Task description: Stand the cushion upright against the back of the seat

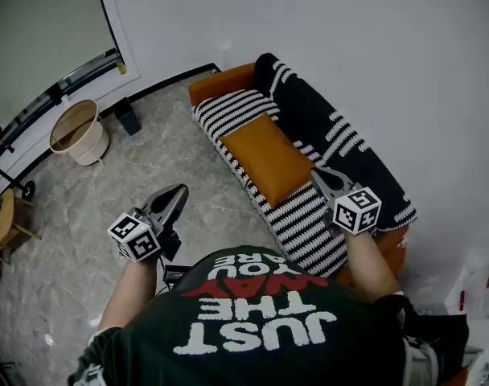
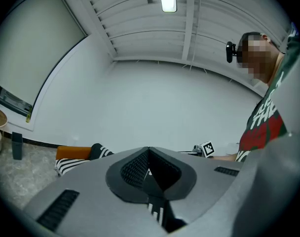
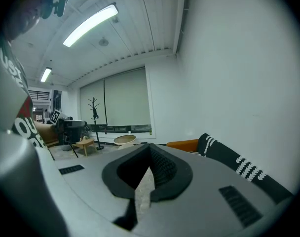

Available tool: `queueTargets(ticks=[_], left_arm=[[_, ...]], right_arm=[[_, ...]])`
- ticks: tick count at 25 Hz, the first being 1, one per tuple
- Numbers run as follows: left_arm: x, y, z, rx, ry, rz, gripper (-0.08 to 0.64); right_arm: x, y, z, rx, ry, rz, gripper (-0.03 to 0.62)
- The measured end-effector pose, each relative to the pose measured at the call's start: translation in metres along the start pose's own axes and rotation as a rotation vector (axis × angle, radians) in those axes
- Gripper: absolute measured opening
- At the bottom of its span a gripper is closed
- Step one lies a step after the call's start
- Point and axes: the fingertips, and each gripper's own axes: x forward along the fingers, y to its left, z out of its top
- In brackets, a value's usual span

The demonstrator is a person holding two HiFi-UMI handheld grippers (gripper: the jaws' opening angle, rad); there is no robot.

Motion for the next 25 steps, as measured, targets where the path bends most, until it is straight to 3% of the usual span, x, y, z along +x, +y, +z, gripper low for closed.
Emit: queueTargets(ticks=[13, 18, 25], left_arm=[[0.049, -0.03, 0.002, 0.019, -0.011, 0.008, 0.011], [0.068, -0.041, -0.002, 0.031, 0.0, -0.008, 0.011], [0.083, -0.011, 0.009, 0.01, -0.002, 0.002, 0.011]], right_arm=[[-0.018, -0.034, 0.024, -0.043, -0.078, 0.038, 0.025], [-0.029, -0.053, 0.017, -0.031, -0.082, 0.035, 0.025], [-0.005, -0.07, 0.002, 0.014, -0.045, 0.027, 0.026]])
